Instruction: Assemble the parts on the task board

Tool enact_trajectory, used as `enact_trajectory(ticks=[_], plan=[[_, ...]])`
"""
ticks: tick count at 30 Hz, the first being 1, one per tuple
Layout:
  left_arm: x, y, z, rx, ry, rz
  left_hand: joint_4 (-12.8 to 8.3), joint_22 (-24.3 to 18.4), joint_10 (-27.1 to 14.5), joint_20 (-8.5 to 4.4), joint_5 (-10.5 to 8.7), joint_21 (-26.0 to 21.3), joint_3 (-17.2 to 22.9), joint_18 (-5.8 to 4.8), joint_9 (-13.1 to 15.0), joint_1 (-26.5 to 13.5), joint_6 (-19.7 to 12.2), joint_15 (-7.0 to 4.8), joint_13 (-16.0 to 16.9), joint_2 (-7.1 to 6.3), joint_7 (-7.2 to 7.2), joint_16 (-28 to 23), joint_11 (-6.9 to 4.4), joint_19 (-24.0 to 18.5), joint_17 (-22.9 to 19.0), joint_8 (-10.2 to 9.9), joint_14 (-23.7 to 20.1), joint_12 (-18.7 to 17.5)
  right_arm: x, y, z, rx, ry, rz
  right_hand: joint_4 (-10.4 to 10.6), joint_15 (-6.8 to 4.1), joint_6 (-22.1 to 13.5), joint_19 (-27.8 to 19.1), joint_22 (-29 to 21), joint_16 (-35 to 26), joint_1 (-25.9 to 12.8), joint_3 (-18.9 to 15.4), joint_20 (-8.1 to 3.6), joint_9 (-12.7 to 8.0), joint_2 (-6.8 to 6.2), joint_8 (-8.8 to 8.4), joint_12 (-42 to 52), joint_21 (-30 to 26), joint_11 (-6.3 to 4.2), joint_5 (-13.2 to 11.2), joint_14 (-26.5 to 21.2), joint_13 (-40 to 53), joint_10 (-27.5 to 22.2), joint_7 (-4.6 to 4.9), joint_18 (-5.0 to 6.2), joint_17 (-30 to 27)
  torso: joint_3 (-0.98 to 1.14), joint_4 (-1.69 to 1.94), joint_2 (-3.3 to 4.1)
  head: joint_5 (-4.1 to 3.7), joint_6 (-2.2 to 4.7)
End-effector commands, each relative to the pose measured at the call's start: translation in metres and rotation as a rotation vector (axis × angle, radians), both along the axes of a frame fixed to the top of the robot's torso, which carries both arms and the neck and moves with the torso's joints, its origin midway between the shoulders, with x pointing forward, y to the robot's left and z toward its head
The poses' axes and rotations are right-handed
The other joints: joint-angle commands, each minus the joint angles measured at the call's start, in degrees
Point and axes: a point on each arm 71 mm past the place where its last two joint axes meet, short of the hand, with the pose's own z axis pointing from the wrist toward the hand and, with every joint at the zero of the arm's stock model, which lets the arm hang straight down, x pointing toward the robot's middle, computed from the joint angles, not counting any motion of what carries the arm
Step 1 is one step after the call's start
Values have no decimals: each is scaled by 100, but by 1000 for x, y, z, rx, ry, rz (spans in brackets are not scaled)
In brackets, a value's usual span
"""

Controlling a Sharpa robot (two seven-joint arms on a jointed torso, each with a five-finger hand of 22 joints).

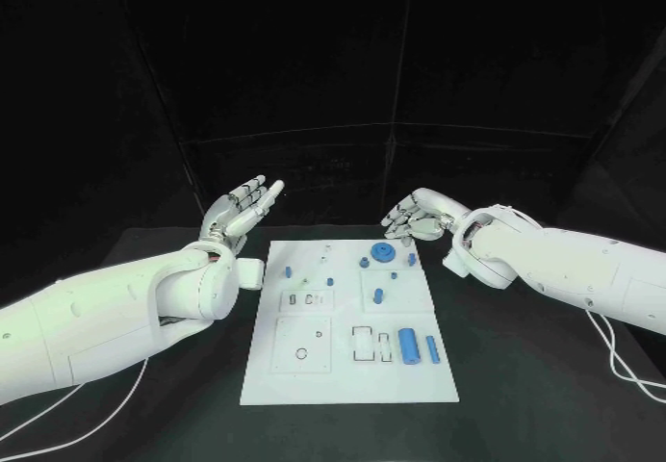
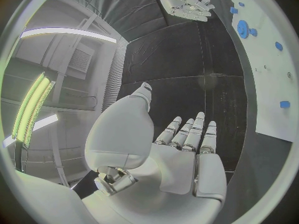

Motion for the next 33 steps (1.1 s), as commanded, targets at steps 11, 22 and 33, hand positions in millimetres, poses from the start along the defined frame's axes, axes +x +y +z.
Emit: enact_trajectory(ticks=[11, 22, 33], plan=[[-15, -5, 11, -21, -36, -50, -7, 8, 26, 34, 21, 33, 52, 94, 9, 66, 67, -2, 9, 4, 547, 42, 32, 3, 11, 35, 63, 19, -8, 32, -1, -441, -135, 116, -115, -115, 110, 506, 2069, 4898, -418, 288, -144, -2, -326, -321, -421, 2711, -70, 26, 811, 9, -34, -90, -37, 4974, -55, 83, 383, -68, 57], [-21, -11, 15, -33, -36, -72, -8, 11, 56, 37, 21, 37, 75, 124, 12, 87, 93, 5, 12, 22, 572, 49, 55, 15, 17, 38, 104, 23, -8, 47, -1, -491, -164, 139, -111, -89, 60, 465, 2304, 5122, -418, 363, -103, -3, -352, -325, -426, 2965, -39, 34, 782, 12, -145, -83, -54, 5224, -68, 90, 512, -71, 72], [-24, -13, 16, -38, -35, -82, -9, 12, 69, 38, 21, 39, 82, 134, 13, 93, 108, 8, 13, 31, 580, 50, 63, 19, 18, 40, 114, 24, -6, 51, 3, -495, -210, 116, -92, -85, 33, 485, 2472, 5258, -428, 440, -93, -1, -306, -320, -403, 3125, -41, 41, 792, 24, -114, -79, -71, 5401, -67, 104, 574, -67, 67]])
